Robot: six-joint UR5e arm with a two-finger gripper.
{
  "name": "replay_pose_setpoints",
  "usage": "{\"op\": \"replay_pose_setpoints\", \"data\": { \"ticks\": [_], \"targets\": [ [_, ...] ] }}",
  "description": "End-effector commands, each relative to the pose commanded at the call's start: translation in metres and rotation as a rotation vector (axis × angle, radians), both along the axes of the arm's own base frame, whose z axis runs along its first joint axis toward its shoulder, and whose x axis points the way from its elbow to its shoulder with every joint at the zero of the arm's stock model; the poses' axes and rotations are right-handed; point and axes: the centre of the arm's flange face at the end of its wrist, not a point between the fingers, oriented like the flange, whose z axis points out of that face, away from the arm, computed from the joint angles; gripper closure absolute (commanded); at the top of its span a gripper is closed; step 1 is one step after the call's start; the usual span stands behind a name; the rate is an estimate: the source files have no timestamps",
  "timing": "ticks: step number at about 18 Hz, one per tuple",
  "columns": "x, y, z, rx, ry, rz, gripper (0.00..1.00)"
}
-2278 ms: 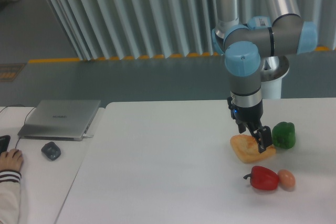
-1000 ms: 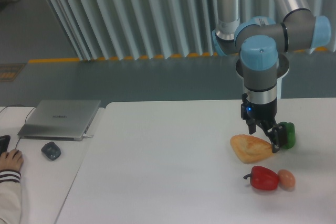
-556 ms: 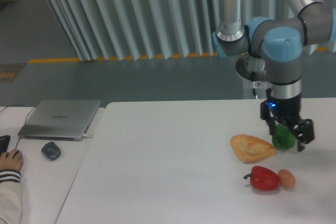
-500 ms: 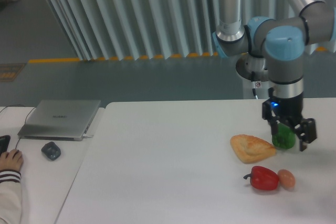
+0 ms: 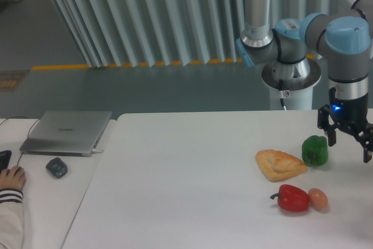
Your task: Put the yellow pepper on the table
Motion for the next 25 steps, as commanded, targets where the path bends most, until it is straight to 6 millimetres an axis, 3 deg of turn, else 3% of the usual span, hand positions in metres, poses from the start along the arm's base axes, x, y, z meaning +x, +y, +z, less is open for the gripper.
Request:
{"op": "replay_pose_setpoints", "data": {
  "ticks": [6,9,16,19,25],
  "targets": [
    [-0.026,-0.009,0.009,0.012,0.042,-0.040,0.00],
    [-0.039,-0.004,-0.009,0.030,0.072,-0.038,0.00],
    [-0.080,-0.033,0.004,0.051,0.099,0.032,0.00],
    [-0.097,-0.032,0.003,0.060,0.123,0.056,0.00],
    [-0.100,-0.028,-0.015,0.101,0.155,0.063,0.00]
  ]
}}
